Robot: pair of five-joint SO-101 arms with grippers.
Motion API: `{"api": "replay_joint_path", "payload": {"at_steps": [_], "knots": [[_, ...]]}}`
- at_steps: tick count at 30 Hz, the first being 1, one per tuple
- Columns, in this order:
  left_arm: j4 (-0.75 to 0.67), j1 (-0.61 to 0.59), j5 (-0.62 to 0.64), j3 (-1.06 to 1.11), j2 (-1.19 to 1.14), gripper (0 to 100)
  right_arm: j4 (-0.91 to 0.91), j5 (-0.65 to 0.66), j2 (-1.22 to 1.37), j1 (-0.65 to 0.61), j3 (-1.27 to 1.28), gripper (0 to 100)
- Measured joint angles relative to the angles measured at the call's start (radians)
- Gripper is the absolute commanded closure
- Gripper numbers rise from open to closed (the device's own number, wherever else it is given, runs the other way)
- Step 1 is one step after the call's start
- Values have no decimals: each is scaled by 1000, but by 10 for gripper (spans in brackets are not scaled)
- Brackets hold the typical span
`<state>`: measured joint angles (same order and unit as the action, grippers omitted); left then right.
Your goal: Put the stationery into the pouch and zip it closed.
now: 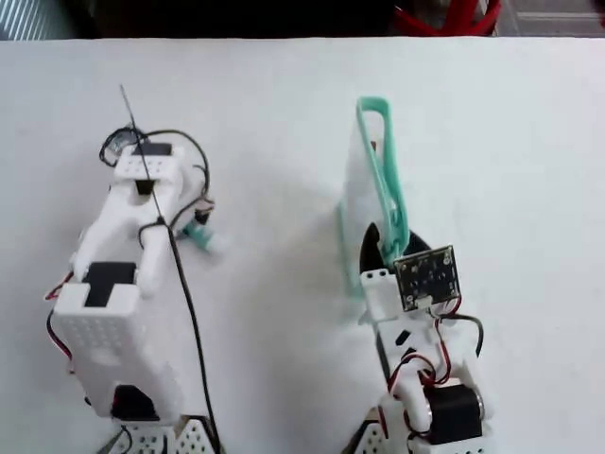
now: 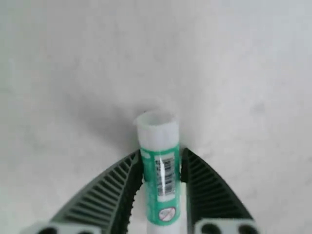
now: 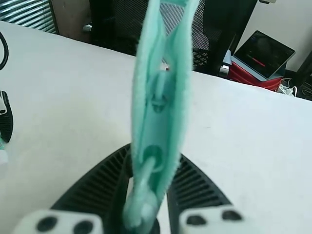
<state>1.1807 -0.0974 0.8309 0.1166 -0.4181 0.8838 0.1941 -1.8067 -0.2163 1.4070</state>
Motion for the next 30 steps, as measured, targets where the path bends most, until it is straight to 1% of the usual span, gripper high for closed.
{"api": "replay_joint_path", "payload": {"at_steps": [1,14,16,19,23,27,30], "knots": [[0,0,0,-3,0,977,0,0,0,0,0,979],[0,0,0,-6,-8,976,0,0,0,0,0,979],[12,0,-32,-29,-9,976,0,0,0,0,0,979],[78,0,-61,-104,-12,976,0,0,0,0,0,979],[235,15,-69,-269,-12,976,0,0,0,0,6,979],[379,81,-89,-454,-12,976,0,0,0,0,9,979],[476,167,-170,-632,-12,976,0,0,0,0,9,979]]}}
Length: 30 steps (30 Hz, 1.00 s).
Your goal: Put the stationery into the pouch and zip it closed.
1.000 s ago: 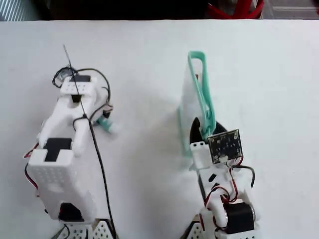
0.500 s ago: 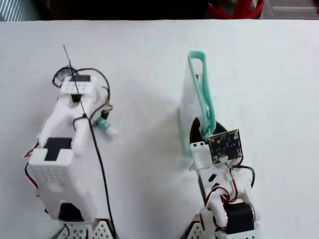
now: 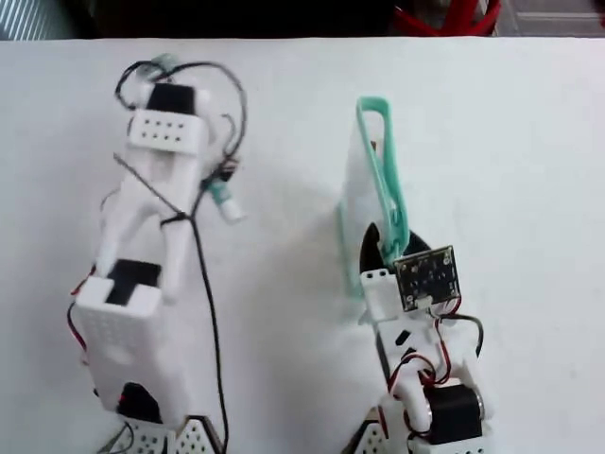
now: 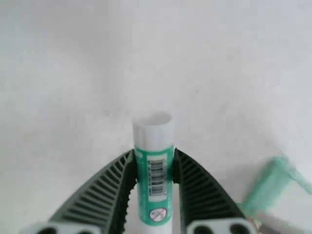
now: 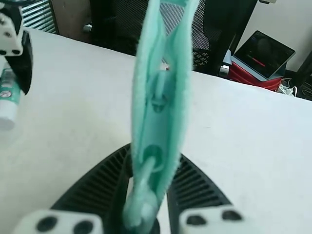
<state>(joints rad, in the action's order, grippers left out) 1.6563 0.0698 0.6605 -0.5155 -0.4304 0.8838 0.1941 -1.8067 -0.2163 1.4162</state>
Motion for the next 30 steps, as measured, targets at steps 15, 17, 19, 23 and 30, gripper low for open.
{"api": "replay_joint_path", "payload": {"at_steps": [15,17,19,23,30], "knots": [[123,313,-269,-655,2,976,0,0,0,34,0,979],[123,339,-301,-667,20,976,0,0,0,46,0,979],[123,364,-330,-667,63,976,0,0,0,51,0,979],[123,416,-390,-677,209,976,0,0,0,51,0,979],[72,443,-508,-687,304,973,0,0,0,51,0,979]]}}
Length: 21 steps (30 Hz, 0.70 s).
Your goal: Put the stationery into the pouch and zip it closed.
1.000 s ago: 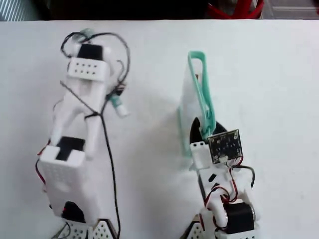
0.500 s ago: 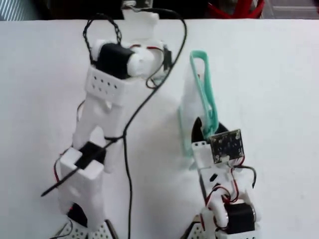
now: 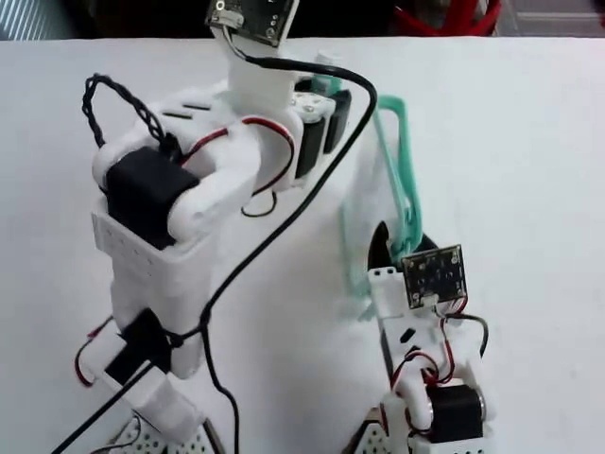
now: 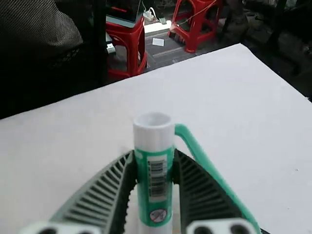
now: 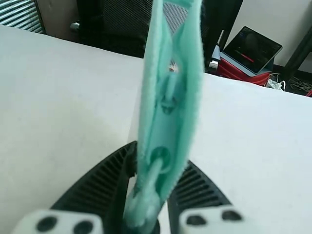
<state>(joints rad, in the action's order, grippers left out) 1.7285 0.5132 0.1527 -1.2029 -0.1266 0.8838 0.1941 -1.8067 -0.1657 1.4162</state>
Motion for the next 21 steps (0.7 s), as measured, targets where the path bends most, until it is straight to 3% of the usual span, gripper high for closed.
{"api": "replay_joint_path", "payload": {"at_steps": [6,12,21], "knots": [[-87,54,-97,0,8,976,0,0,0,-3,0,979],[14,261,-262,-46,80,976,18,0,-2,-48,0,979],[57,227,-285,-143,212,976,18,0,-2,-52,0,979]]}}
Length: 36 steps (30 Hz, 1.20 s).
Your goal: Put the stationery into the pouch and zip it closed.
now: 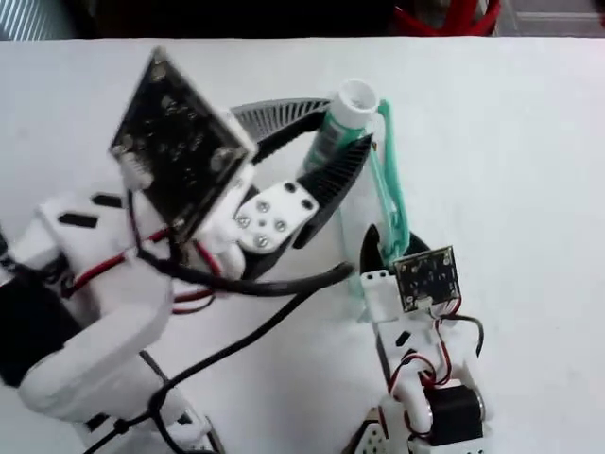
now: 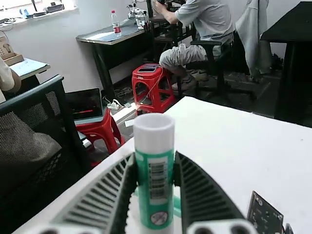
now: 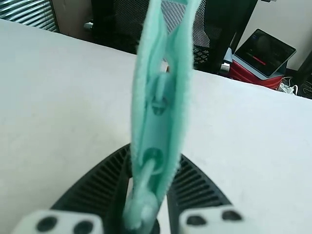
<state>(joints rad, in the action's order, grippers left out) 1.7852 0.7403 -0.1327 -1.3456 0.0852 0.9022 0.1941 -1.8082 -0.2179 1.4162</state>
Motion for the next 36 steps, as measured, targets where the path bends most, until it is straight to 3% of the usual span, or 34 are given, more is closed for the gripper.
{"api": "replay_joint_path", "payload": {"at_steps": [10,17,29,36], "knots": [[0,83,0,348,239,976,0,0,0,0,0,979],[-170,52,0,646,453,976,0,0,0,0,0,979],[-772,-94,-2,1386,703,973,-21,0,0,0,29,979],[-1310,-133,-52,1797,824,975,-44,0,0,0,49,979]]}}
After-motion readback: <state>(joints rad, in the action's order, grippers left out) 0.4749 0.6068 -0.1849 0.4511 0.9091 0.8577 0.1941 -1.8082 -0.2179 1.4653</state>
